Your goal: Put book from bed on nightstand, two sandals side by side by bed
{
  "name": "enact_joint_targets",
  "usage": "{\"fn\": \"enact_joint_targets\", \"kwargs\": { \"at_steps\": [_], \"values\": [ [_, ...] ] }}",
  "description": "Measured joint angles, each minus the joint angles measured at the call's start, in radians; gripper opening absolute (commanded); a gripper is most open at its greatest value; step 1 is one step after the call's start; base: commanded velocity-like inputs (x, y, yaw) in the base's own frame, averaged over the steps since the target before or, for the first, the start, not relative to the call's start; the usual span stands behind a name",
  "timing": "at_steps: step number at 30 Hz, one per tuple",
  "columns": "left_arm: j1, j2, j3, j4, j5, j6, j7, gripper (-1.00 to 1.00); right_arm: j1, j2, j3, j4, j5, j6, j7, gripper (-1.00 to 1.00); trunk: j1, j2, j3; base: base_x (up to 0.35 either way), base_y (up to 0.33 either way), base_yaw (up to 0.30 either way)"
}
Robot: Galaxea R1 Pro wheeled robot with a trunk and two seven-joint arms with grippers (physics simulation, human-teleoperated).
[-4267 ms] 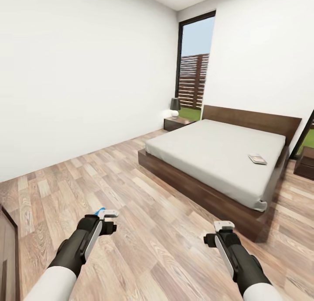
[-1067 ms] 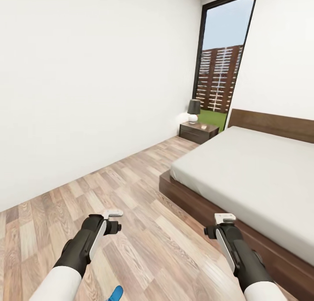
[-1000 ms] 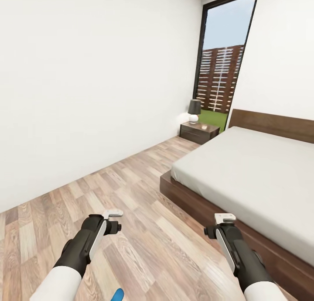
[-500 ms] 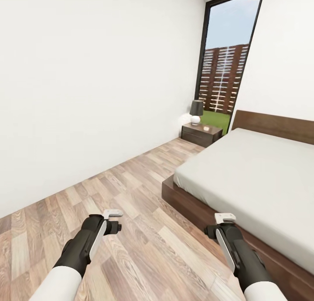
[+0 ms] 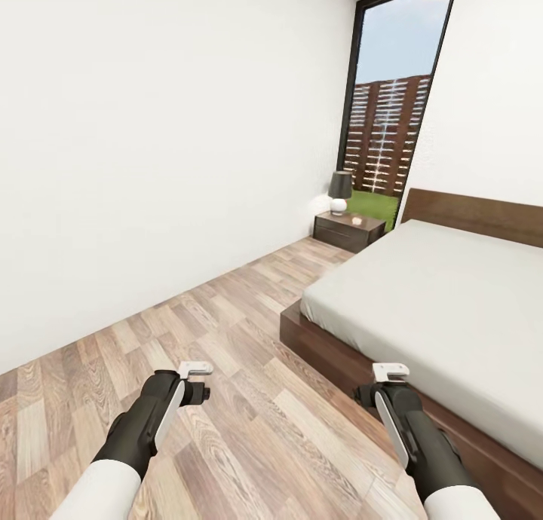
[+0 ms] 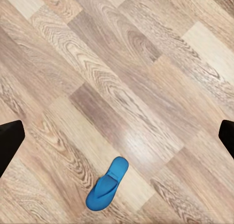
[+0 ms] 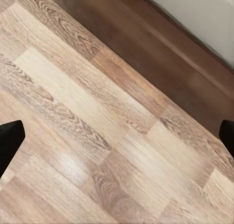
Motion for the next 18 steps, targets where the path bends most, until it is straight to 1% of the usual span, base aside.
{"fn": "enact_joint_targets", "kwargs": {
  "at_steps": [10,11,12,14,18],
  "values": [
    [0.001,0.001,-0.019,-0.001,0.002,0.002,0.0,1.0,0.0,0.001,0.0,-0.024,0.0,-0.001,0.0,1.0,0.038,-0.07,-0.031,0.0,0.0,0.0],
    [0.001,0.001,-0.02,0.001,0.002,0.003,0.001,1.0,0.002,0.002,0.0,-0.047,0.0,0.001,0.0,1.0,0.042,-0.077,-0.034,0.0,0.0,0.0],
    [0.001,0.003,-0.021,0.007,0.001,0.006,0.001,1.0,0.004,0.004,0.001,-0.097,0.001,0.005,0.0,1.0,0.046,-0.084,-0.038,0.0,0.0,0.0],
    [0.001,0.006,-0.021,0.027,0.001,0.007,0.001,1.0,0.007,0.005,0.001,-0.156,0.001,0.01,0.0,1.0,0.054,-0.098,-0.044,0.0,0.0,0.0],
    [0.001,0.009,-0.02,0.089,-0.002,0.008,0.001,1.0,0.016,0.006,0.002,-0.233,0.002,0.024,0.0,1.0,0.069,-0.126,-0.056,0.0,0.0,0.0]
  ]
}}
